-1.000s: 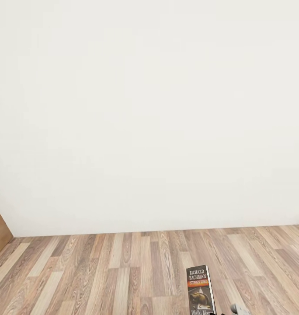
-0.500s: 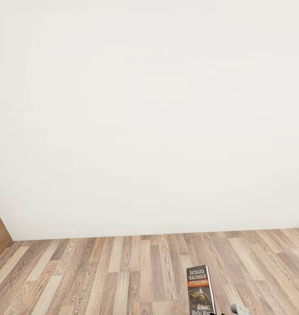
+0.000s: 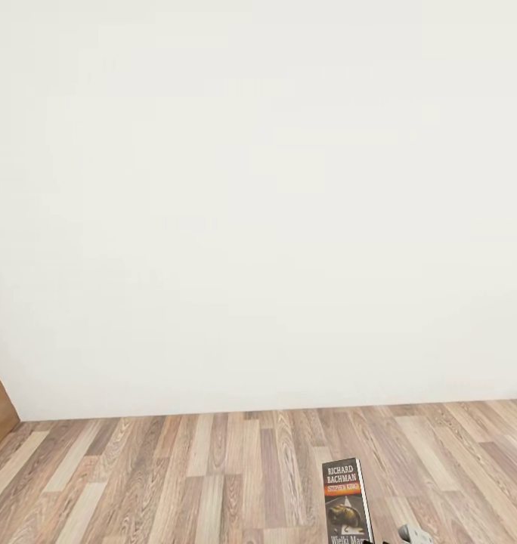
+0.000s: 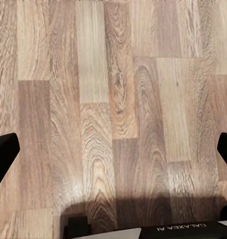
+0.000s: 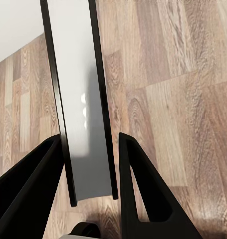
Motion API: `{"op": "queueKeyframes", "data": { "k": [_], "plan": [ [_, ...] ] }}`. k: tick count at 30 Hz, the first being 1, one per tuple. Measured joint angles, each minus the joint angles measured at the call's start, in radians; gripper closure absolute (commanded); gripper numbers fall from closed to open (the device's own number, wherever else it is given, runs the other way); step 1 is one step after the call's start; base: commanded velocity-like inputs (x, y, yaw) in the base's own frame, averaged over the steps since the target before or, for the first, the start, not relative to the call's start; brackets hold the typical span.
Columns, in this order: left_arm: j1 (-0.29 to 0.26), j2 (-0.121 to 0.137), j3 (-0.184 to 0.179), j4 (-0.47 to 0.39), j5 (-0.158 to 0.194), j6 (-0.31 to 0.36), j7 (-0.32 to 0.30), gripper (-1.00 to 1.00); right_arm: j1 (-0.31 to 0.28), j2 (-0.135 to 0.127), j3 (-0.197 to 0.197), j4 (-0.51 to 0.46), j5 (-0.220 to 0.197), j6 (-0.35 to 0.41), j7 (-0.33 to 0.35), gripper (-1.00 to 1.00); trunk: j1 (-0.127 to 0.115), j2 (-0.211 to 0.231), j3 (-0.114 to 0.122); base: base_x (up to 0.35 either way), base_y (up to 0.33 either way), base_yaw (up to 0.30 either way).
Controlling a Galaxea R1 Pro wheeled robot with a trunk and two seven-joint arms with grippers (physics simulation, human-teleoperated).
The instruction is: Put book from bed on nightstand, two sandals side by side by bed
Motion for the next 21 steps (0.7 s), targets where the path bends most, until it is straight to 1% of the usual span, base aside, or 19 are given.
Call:
{"op": "queueKeyframes", "data": {
  "k": [5, 7, 11, 21],
  "plan": [
    [0.0, 0.0, 0.0, 0.0, 0.002, 0.0, 0.001, -1.0, 0.0, 0.0, 0.0, 0.0, 0.0, 0.0, 0.0, 1.0, 0.0, 0.0, 0.001, 0.007, 0.0, 0.0],
    [0.0, 0.0, 0.0, 0.0, 0.002, 0.0, 0.001, -1.0, 0.0, 0.0, 0.001, 0.0, 0.001, 0.0, 0.0, 1.0, 0.0, 0.0, 0.001, 0.144, 0.0, 0.0],
    [0.0, 0.0, 0.0, 0.0, 0.003, 0.0, 0.001, -1.0, 0.0, 0.0, 0.001, 0.0, 0.001, 0.0, 0.0, 1.0, 0.0, 0.0, 0.001, 0.266, 0.0, 0.0],
    [0.0, 0.0, 0.0, 0.0, 0.003, 0.0, 0.001, -1.0, 0.0, 0.0, 0.002, 0.0, 0.001, 0.0, 0.0, 1.0, -0.001, 0.0, 0.001, 0.322, 0.0, 0.0]
  ]
}}
